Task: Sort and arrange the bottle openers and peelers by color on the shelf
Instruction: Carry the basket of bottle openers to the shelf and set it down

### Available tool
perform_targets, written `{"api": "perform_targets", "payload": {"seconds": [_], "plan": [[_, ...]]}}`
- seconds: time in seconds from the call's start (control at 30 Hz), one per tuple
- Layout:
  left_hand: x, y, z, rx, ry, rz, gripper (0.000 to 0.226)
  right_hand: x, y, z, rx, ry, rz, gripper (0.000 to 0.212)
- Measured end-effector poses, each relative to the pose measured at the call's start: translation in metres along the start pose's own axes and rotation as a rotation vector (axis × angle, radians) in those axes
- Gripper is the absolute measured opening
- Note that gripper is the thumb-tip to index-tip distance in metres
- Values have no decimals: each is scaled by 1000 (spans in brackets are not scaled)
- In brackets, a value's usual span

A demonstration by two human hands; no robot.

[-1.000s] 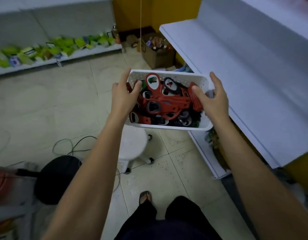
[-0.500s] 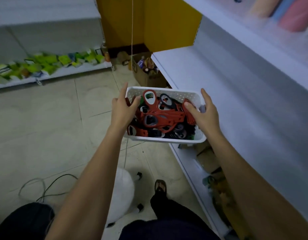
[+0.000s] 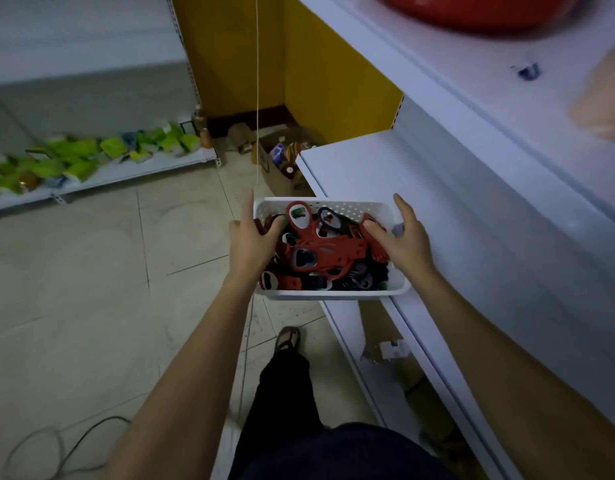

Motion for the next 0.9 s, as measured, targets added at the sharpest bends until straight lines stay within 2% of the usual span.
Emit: {"api": "perform_targets", "payload": {"seconds": [0.33,0.47,0.6,0.7,0.8,0.9], "plan": [[2,99,-129,323,-142,24,77,-30,55,-155,30,182,144,79],[12,132,-166,365,-168,101,80,-44,71,-200,41,228,192,84],[13,162,-190,335,-168,117,78,-55,81,-238,-11,181,252,83],[-3,182,-193,373,-211,192,84,-60,77,-258,-48,188,249,84],[-27,191,-176,487,-264,229,90,-62,68,-255,-39,219,427,91],[-31,191,-174,541,-227,190,93,-59,67,-229,-147,164,514,93]]}}
Point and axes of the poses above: each hand's wrist, its own z-axis away from the middle knuckle, its own y-axis out of the palm, x = y × z, the point moved 4 cm from there along -z, towards the middle knuckle, and after that the axes turned 7 degrees about -x, right-handed, at the moved point
